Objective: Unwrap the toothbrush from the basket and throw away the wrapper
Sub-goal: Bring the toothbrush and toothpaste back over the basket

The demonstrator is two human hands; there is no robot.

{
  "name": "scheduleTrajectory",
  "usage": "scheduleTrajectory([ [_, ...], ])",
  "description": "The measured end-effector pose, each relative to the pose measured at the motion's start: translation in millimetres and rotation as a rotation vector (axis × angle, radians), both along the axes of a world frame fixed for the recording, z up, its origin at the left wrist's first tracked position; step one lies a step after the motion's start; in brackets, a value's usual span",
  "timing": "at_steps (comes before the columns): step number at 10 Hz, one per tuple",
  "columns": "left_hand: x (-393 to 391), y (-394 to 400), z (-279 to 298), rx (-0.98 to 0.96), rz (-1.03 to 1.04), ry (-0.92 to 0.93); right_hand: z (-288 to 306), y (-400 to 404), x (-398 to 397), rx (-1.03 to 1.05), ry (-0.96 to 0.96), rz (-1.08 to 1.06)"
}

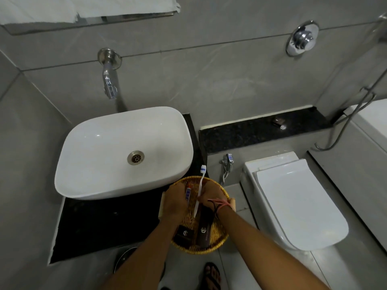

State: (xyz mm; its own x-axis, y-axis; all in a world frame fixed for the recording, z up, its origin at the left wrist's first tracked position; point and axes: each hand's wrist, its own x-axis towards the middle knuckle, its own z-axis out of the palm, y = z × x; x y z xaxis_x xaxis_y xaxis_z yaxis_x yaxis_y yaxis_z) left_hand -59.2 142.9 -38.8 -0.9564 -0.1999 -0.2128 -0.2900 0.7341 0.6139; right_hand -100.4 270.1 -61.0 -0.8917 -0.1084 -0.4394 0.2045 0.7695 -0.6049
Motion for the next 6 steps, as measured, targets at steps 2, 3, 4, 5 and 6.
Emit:
scheduleTrajectory([
  [2,1,-6,0,-0.004,-0.029,-0.003,0,-5,0,0.062,-0.026,-0.011],
  [3,4,-10,-3,-0.114,-0.141,0.021,-6,-3,9,0.062,-0.171,0.049],
  [4,6,-13,-3,-0.159,-0.205,0.021,3,-6,8,0.106,-0.001,-0.047],
  [5,14,-20,3,-0.233,-0.285,0.047,29,-11,11,0.121,0.146,-0.084],
  [6,21,-36,22,-0.430,-0.318,0.294,53,-8,38,0.114,0.276,-0.061],
])
